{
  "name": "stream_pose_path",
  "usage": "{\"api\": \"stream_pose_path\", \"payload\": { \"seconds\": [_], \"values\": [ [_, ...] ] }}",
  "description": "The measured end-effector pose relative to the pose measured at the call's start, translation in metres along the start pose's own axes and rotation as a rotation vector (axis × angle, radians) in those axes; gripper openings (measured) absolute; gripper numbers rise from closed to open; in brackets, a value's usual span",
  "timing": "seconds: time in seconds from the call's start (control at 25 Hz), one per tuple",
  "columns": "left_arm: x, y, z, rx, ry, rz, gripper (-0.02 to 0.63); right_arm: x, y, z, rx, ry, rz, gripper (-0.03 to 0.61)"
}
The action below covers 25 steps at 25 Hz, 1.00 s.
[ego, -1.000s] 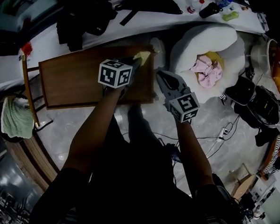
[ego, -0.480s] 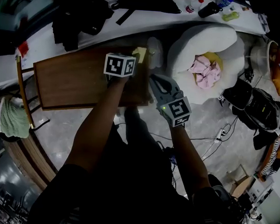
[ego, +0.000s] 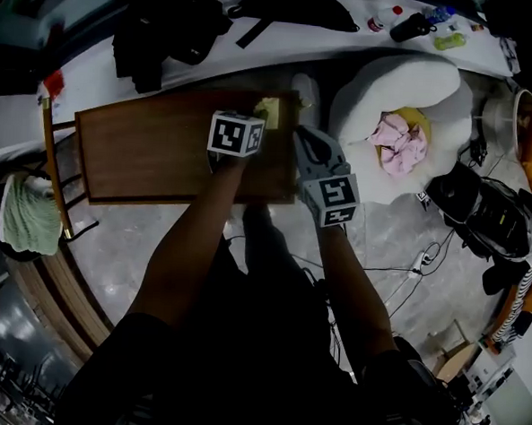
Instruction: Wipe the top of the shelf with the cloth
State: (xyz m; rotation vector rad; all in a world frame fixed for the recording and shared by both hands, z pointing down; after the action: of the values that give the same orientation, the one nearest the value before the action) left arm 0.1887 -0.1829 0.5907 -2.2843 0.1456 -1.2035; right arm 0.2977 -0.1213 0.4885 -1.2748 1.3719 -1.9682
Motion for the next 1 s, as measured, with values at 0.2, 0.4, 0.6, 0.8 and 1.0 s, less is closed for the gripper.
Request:
{"api": "stream_pose_path", "payload": {
  "seconds": [0.2,0.4,0.6,0.8,1.0],
  "values": [
    [-0.014,-0.014,-0.021,-0.011,0.024,-0.022,0.038,0.026,0.0,-0.013,-0.019,0.035,-0.035,0.034],
    [-0.038,-0.032,-0.055,-0.058,0.056,-0.041,0.038,0.045,0.007,-0.034,-0.024,0.07,-0.051,0.034],
    [-0.069,-0.043,-0.102,-0.086,0.1,-0.03,0.038,0.067,0.015,-0.069,-0.043,0.129,-0.058,0.034],
    [-0.097,-0.048,-0.15,-0.082,0.124,-0.021,0.038,0.09,0.017,-0.11,-0.059,0.187,-0.071,0.034],
    [-0.123,-0.049,-0.188,-0.063,0.168,-0.03,0.038,0.109,0.021,-0.139,-0.077,0.208,-0.084,0.034]
  ]
}}
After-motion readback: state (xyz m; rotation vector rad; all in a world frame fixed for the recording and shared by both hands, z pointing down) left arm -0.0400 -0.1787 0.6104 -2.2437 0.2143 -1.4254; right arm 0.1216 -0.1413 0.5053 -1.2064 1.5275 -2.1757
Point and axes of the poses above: the fingertips, and each gripper's own axes: x forward along the fingers, z to its right, y out of its top, the point moved 5 cm from there along -x, backward along the fingers, and after that the axes turned 2 degrees about z, right-handed, at the moved point
